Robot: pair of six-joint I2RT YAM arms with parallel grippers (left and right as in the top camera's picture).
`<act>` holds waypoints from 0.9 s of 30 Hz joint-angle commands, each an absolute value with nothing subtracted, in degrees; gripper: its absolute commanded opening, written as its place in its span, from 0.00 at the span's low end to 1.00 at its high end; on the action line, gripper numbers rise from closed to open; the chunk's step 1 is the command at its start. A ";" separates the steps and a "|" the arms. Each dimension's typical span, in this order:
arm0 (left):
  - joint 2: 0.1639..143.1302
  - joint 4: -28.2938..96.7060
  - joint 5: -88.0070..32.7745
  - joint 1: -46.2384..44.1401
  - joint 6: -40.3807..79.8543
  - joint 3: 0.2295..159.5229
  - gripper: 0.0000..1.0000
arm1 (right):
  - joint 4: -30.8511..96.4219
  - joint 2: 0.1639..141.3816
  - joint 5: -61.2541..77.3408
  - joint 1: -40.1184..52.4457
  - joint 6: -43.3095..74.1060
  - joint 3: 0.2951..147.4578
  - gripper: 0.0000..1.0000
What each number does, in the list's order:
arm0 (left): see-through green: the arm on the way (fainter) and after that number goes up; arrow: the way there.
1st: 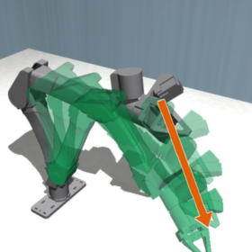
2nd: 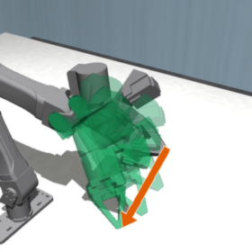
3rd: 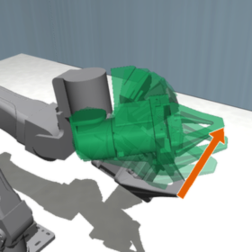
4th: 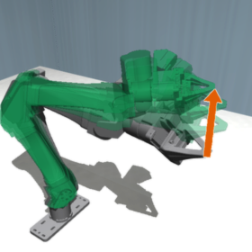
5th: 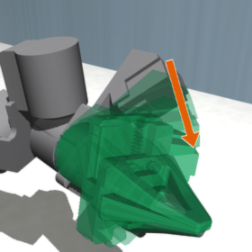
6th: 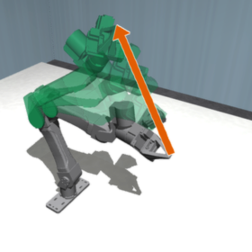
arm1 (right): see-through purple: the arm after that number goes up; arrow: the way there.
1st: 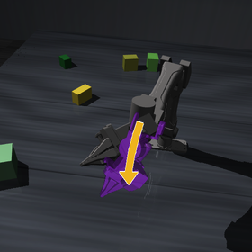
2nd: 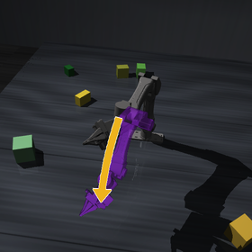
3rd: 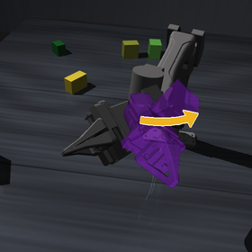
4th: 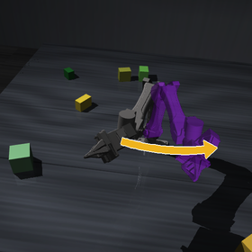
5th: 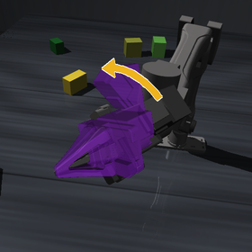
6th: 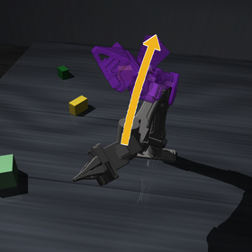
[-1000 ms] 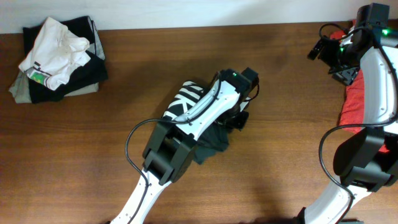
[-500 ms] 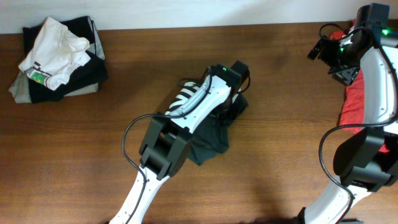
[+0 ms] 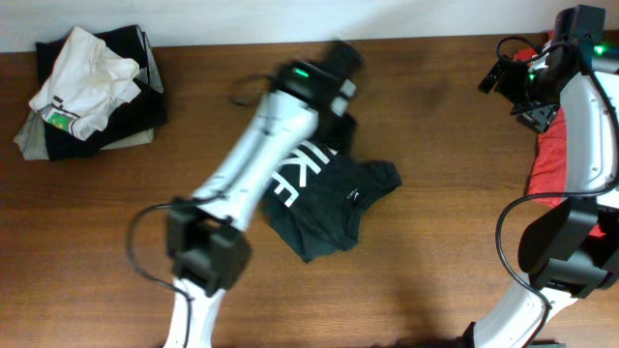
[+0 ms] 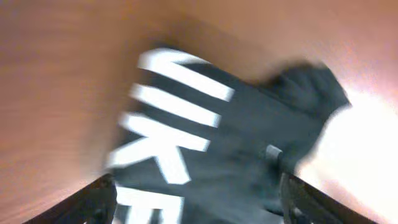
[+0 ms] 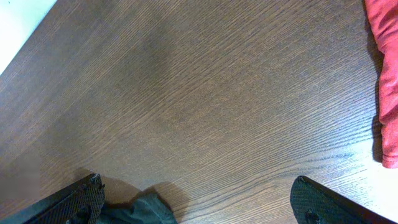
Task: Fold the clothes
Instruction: 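Grasp the folded green bundle with the left gripper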
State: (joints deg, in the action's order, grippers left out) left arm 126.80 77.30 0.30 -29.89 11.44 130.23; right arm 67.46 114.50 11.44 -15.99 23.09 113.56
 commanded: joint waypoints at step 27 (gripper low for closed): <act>153.25 81.84 -41.98 -16.58 -20.21 130.17 0.22 | 67.46 113.78 10.87 -16.16 22.74 114.28 0.99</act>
